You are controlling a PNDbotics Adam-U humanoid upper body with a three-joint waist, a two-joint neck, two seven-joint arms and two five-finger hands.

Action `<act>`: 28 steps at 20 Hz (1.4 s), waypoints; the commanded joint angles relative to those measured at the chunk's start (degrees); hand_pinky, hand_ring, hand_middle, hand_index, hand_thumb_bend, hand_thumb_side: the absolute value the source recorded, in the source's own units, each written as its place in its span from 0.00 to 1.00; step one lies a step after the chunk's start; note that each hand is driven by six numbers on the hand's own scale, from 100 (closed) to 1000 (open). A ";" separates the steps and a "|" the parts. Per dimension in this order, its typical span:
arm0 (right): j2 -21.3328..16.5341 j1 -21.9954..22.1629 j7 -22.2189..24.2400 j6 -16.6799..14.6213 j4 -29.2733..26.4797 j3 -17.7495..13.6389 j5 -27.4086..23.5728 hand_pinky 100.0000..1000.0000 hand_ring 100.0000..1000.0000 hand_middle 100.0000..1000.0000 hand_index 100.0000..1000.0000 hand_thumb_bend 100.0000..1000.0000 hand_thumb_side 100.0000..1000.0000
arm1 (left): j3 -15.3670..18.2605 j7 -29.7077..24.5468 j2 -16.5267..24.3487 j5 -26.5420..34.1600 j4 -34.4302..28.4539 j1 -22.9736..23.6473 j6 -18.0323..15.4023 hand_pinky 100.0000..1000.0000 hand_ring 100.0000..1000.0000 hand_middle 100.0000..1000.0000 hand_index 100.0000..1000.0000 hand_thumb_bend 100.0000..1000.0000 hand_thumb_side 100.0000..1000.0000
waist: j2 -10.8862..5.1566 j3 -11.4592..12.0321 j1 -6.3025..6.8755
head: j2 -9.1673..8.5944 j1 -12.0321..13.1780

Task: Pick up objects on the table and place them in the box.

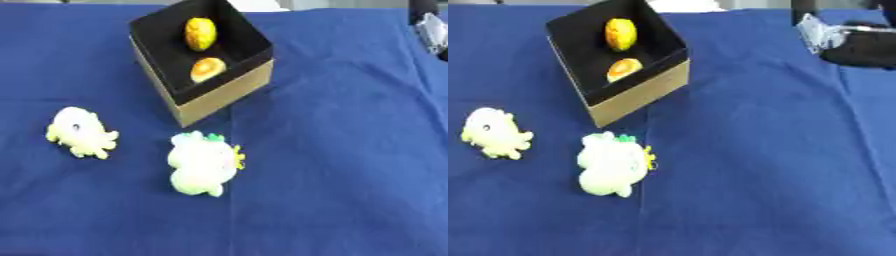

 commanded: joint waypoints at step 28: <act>10.06 9.37 -8.33 -3.31 -0.84 -4.22 -4.76 0.76 0.75 0.60 0.67 0.00 0.25 | -9.88 -40.43 26.46 -23.24 0.75 -3.82 8.21 0.84 0.77 0.73 0.86 0.41 0.23 | 0.03 -2.82 1.26 | -0.56 2.93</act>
